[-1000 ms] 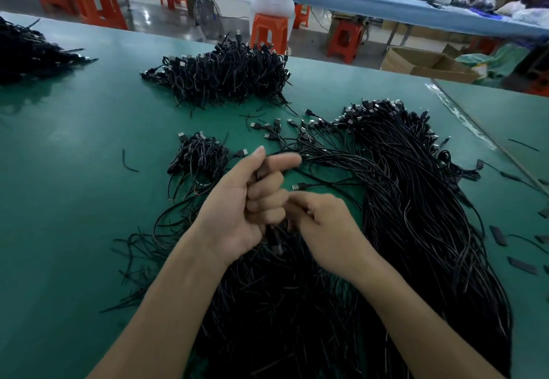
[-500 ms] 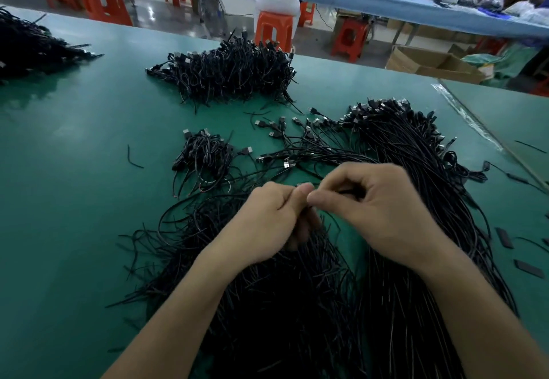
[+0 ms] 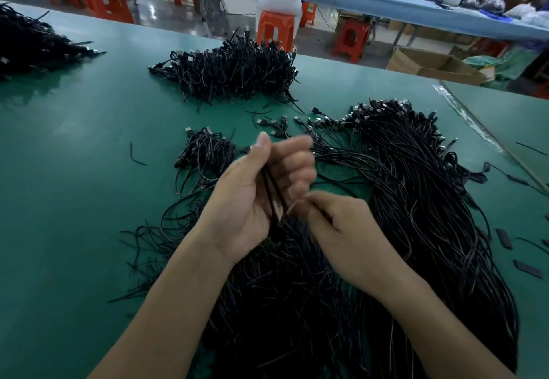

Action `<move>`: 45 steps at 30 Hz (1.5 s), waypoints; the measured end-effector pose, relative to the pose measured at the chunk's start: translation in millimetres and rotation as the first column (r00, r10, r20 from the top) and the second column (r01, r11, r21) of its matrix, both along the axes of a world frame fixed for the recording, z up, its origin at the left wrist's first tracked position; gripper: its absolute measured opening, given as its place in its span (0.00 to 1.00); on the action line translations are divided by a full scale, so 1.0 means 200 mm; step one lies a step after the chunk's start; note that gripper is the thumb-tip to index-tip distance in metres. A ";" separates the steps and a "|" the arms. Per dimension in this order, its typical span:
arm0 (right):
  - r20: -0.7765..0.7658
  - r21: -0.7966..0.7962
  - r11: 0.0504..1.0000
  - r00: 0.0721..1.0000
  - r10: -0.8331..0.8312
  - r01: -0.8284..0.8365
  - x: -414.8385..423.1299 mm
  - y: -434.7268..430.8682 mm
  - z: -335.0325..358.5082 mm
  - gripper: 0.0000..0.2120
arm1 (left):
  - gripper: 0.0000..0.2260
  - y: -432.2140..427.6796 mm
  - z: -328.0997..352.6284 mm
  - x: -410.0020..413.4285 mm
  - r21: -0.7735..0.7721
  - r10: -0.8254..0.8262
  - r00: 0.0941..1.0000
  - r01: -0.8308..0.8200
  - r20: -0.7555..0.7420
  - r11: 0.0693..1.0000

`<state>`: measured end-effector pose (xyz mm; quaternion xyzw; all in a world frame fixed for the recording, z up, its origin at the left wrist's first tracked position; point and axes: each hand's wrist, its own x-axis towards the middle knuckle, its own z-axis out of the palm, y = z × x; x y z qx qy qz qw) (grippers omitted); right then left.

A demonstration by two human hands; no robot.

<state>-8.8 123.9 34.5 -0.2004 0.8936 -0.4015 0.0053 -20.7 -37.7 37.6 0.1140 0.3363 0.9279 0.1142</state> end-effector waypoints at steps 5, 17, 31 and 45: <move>-0.012 0.158 0.982 0.994 0.109 -0.106 0.04 0.00 0.07 0.13 | 0.20 0.01 -0.03 -0.02 -0.318 0.323 0.932 -0.359 -0.161 0.877; -0.173 -0.265 0.963 0.985 0.004 -0.050 -0.06 0.09 0.20 0.07 | 0.26 0.02 0.03 0.06 -0.596 -0.154 0.987 0.091 -0.055 0.798; 0.031 0.229 0.965 0.992 0.124 -0.128 0.11 -0.01 0.07 0.12 | 0.16 0.01 -0.03 0.00 -0.413 0.401 0.859 -0.506 -0.318 0.757; -0.115 -0.250 0.959 0.988 0.103 -0.130 0.00 0.10 0.17 0.07 | 0.28 0.03 0.03 0.07 -0.825 -0.140 0.983 -0.022 -0.122 0.565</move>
